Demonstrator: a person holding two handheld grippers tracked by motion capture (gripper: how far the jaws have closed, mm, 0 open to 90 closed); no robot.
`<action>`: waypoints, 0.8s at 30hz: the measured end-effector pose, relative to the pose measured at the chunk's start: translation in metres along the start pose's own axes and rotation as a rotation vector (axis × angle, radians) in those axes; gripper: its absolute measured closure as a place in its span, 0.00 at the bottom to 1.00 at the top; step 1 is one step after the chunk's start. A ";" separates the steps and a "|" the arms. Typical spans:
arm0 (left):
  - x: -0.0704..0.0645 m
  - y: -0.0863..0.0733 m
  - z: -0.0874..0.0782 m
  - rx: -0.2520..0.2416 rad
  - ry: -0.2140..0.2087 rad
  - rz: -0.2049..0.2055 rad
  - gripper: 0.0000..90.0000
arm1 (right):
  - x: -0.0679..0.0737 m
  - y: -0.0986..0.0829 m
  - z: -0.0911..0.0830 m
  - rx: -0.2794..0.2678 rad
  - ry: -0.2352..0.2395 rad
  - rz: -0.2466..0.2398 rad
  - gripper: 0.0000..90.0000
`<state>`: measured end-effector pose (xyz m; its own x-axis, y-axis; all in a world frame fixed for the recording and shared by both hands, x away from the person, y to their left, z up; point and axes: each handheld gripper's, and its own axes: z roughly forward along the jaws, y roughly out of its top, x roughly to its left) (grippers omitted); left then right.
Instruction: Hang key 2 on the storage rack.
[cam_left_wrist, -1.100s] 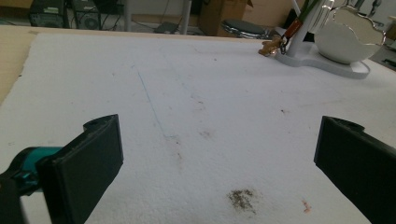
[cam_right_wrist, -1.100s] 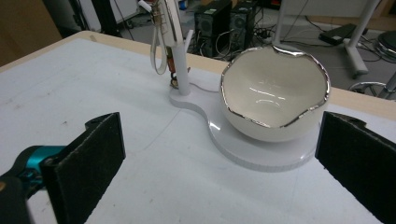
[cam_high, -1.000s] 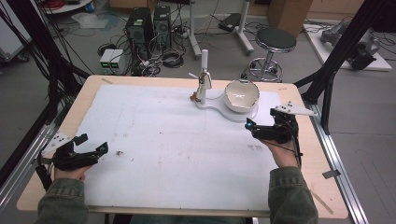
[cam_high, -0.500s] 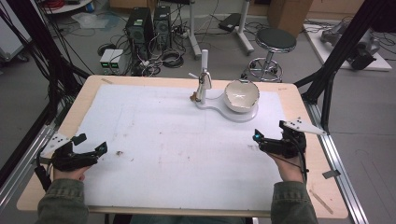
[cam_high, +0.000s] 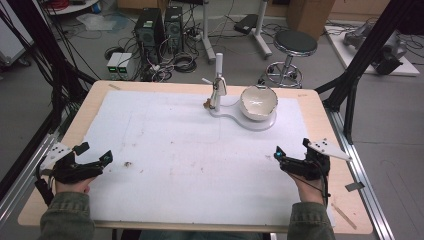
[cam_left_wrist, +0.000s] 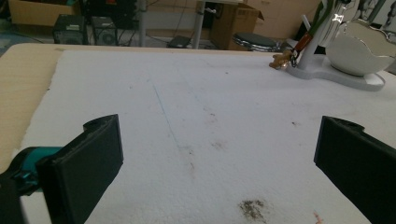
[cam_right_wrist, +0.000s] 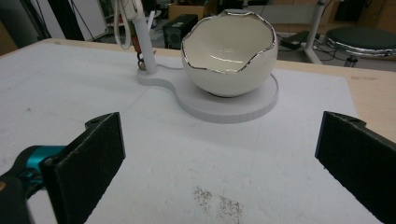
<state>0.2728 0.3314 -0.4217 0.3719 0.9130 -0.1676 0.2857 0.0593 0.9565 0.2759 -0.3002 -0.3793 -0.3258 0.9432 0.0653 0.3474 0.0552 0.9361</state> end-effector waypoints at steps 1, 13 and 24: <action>0.000 0.000 0.000 -0.001 0.001 -0.001 0.02 | 0.000 -0.002 -0.001 -0.002 -0.004 -0.003 0.00; 0.000 0.000 0.000 -0.001 0.004 0.002 0.02 | -0.002 -0.026 -0.011 -0.049 -0.039 0.032 0.00; 0.000 0.000 0.000 0.000 0.002 0.002 0.02 | 0.002 -0.040 -0.016 -0.079 -0.053 -0.007 0.00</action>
<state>0.2728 0.3313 -0.4218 0.3712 0.9138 -0.1650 0.2849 0.0570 0.9569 0.2469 -0.3059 -0.4110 -0.2805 0.9589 0.0427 0.2746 0.0375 0.9608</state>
